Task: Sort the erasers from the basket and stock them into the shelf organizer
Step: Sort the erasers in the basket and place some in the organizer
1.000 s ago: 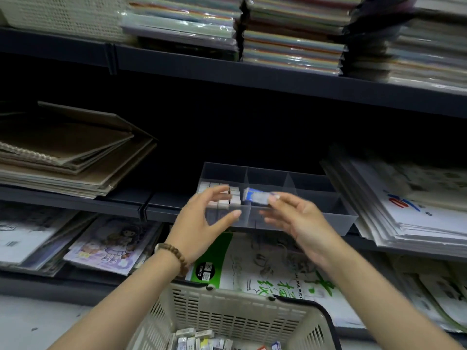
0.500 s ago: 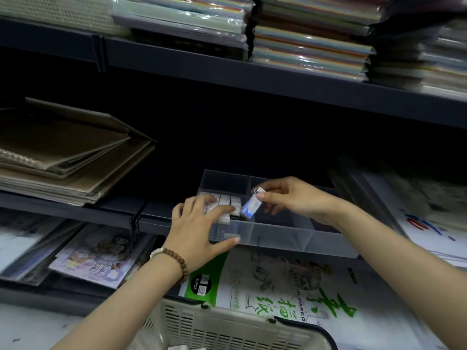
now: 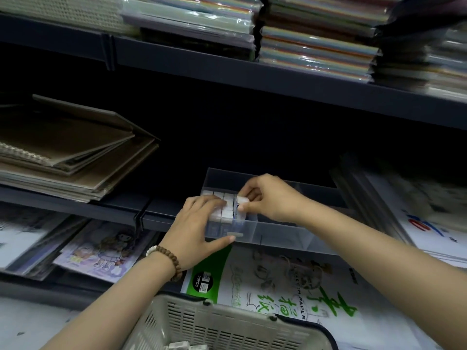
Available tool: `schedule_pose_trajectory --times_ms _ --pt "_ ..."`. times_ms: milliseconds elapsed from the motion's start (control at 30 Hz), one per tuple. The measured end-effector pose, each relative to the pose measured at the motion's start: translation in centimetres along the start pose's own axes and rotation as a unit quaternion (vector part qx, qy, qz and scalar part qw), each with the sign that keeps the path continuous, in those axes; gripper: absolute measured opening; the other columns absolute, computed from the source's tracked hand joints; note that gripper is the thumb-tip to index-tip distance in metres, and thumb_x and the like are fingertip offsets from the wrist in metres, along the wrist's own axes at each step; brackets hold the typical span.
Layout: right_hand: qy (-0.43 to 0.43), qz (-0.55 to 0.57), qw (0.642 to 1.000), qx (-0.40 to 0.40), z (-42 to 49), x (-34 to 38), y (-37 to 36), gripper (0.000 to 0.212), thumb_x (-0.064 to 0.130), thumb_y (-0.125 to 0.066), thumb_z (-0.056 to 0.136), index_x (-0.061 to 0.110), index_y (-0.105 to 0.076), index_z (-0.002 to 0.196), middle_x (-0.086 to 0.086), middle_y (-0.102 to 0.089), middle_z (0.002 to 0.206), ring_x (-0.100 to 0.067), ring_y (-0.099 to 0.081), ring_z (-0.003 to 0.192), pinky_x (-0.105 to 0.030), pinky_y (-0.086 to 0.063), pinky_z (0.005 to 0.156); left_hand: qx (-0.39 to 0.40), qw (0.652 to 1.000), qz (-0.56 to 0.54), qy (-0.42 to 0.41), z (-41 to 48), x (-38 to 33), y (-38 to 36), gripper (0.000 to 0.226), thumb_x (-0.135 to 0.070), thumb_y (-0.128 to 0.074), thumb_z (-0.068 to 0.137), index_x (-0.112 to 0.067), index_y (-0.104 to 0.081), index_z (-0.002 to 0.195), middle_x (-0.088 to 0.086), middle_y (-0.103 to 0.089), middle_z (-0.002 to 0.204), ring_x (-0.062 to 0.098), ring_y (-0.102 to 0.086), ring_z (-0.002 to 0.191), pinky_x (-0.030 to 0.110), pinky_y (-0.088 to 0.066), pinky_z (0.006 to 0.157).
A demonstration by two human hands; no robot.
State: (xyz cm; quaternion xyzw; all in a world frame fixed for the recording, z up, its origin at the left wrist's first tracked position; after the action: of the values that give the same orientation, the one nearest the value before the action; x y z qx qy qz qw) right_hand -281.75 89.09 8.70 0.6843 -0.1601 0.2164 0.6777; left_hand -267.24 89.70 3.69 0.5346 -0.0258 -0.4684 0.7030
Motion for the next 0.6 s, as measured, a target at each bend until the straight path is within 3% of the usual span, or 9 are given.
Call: schedule_pose_trajectory --times_ms 133,233,300,400,533,600 --pt "-0.036 0.012 0.999 0.007 -0.2 0.4 -0.2 0.02 0.022 -0.075 0.079 0.013 -0.065 0.094 -0.002 -0.07 0.084 -0.009 -0.067 0.073 -0.02 -0.054 0.068 0.002 1.0 -0.021 -0.004 -0.2 -0.1 -0.1 0.075 -0.055 -0.064 0.076 -0.026 -0.036 0.139 -0.013 -0.037 0.138 -0.007 -0.016 0.122 0.019 -0.02 0.109" --pt "-0.076 0.083 0.993 0.026 -0.5 0.5 -0.2 0.019 0.023 -0.072 0.082 0.008 -0.068 0.093 -0.003 -0.07 0.085 -0.012 -0.069 0.072 -0.021 -0.057 0.071 0.005 0.997 -0.074 0.022 -0.2 0.2 -0.1 0.085 -0.058 -0.063 0.075 -0.025 -0.026 0.144 -0.01 -0.023 0.148 -0.005 -0.009 0.13 0.02 -0.014 0.11" --pt "-0.121 0.137 0.983 0.025 -0.8 0.1 0.0 0.026 0.027 -0.067 0.086 0.005 -0.068 0.1 -0.002 -0.066 0.093 -0.01 -0.067 0.071 -0.017 -0.057 0.068 0.004 0.986 -0.148 0.074 -0.3 0.8 -0.1 0.096 -0.067 -0.054 0.07 -0.027 -0.015 0.148 -0.012 -0.01 0.153 -0.002 -0.003 0.137 0.022 -0.013 0.109" --pt "-0.191 0.198 0.961 0.025 -1.1 -0.4 0.1 0.022 0.02 -0.069 0.085 0.002 -0.067 0.098 -0.009 -0.068 0.103 -0.009 -0.067 0.07 -0.012 -0.055 0.062 0.018 0.942 -0.284 0.175 -0.5 1.9 -0.7 0.104 -0.07 -0.046 0.067 -0.028 0.001 0.149 -0.011 -0.001 0.157 0.005 -0.005 0.142 0.023 -0.014 0.106" --pt "-0.241 0.175 0.954 0.045 -1.3 -0.2 -0.3 0.031 0.012 -0.074 0.079 -0.003 -0.065 0.105 -0.015 -0.071 0.101 -0.009 -0.065 0.066 -0.015 -0.055 0.067 0.035 0.919 -0.328 0.216 -0.6 2.3 -1.6 0.103 -0.069 -0.044 0.069 -0.028 0.005 0.149 -0.008 -0.003 0.158 0.01 -0.01 0.143 0.022 -0.018 0.102" --pt "-0.237 0.152 0.959 0.048 -1.2 0.0 -0.7 0.032 0.005 -0.072 0.079 -0.006 -0.063 0.108 -0.02 -0.068 0.108 -0.009 -0.06 0.062 -0.014 -0.052 0.059 0.038 0.923 -0.325 0.203 -0.7 1.9 -1.9 0.105 -0.068 -0.045 0.069 -0.026 0.007 0.149 -0.008 0.001 0.158 0.008 -0.008 0.142 0.022 -0.016 0.104"
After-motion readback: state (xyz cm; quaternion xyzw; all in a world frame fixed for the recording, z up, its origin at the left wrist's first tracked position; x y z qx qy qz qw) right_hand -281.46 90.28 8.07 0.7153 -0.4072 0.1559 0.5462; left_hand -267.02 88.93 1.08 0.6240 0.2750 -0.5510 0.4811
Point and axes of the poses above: each hand's wrist, its own z-axis towards the middle knuckle, its own y-axis out of the back of the hand, x = y × z, the point moved 7 cm from there along z, towards the middle knuckle
